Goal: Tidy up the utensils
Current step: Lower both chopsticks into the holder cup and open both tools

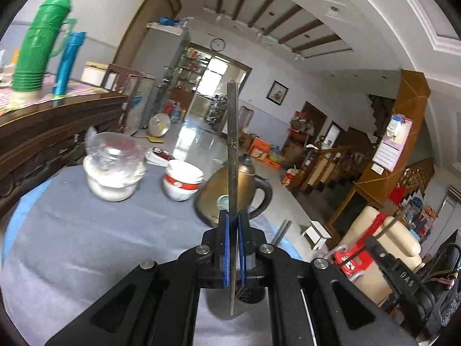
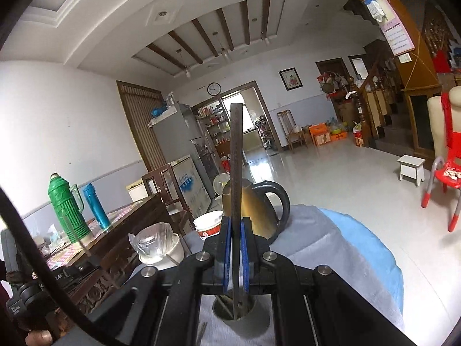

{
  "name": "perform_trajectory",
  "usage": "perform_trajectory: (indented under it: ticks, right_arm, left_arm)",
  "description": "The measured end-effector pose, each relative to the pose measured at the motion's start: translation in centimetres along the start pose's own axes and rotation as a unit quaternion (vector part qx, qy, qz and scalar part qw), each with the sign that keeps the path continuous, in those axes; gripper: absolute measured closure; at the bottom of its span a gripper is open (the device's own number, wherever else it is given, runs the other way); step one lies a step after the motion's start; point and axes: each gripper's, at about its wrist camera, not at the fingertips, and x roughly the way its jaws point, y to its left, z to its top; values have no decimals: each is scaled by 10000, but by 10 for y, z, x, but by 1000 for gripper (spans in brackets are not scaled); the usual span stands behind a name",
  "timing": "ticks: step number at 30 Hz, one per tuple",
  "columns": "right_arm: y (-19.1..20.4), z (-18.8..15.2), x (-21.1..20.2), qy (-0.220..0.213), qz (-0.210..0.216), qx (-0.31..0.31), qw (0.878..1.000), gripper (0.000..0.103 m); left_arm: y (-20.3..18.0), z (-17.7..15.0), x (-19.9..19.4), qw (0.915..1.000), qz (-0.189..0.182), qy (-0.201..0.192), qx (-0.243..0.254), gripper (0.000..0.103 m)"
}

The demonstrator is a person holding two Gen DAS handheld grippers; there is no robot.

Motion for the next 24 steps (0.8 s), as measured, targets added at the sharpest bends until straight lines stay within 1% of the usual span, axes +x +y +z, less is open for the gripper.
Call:
perform_trajectory:
  ticks: [5, 9, 17, 24]
  right_arm:
    - [1, -4, 23, 68, -76, -115, 9999, 96]
    - [-5, -10, 41, 229, -117, -157, 9995, 96]
    - [-11, -21, 72, 546, -118, -260, 9981, 96]
    - [-18, -35, 89, 866, -149, -321, 9956, 96]
  left_arm:
    - [-26, -2, 35, 9996, -46, 67, 264, 97]
    - [-36, -9, 57, 9988, -14, 170, 466, 97]
    - [-31, -30, 90, 9969, 136, 501, 588, 97]
    - [-32, -39, 105, 9945, 167, 739, 721, 97]
